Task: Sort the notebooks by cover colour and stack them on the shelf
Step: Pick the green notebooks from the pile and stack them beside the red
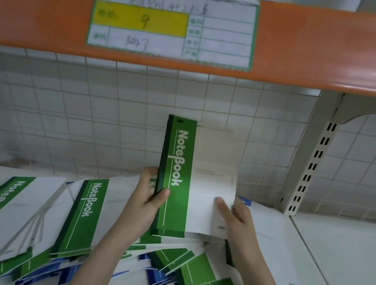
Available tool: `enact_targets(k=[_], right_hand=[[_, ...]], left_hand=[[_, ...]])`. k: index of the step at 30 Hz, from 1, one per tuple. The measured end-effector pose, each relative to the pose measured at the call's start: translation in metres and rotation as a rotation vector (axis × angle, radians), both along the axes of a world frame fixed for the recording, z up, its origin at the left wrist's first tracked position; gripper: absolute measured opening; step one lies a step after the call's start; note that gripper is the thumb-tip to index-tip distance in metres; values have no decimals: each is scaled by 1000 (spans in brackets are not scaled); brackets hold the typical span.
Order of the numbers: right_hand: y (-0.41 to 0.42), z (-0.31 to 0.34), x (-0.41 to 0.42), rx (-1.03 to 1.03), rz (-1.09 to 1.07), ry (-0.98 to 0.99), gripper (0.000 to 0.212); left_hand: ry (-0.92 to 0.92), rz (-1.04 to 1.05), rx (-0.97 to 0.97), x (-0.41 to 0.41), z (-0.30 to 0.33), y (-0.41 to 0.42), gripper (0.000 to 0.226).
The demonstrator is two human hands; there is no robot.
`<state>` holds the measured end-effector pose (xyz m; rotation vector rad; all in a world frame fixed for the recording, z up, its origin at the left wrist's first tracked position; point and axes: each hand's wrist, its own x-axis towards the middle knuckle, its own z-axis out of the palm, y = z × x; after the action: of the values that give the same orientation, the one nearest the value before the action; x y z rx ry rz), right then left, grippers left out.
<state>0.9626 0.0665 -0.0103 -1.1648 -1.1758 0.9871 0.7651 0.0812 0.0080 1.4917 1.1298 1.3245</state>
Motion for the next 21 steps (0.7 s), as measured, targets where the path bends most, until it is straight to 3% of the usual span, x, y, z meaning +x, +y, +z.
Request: enact_targets(k=[3,8,14,21], right_hand=[[0,20,-3,115,74,-52,16],[1,35,-21,186,78,62,30],[1,22,-40,183,64,31,16],[7,7,-39,174,56,-48,20]], left_hand=[[-6,12,59,-6,12,-1,40],[-116,13,123,-6,22,-1,24],[-165,77,39,3,14,0,47],[-84,108,-17,2,-3,6,25]])
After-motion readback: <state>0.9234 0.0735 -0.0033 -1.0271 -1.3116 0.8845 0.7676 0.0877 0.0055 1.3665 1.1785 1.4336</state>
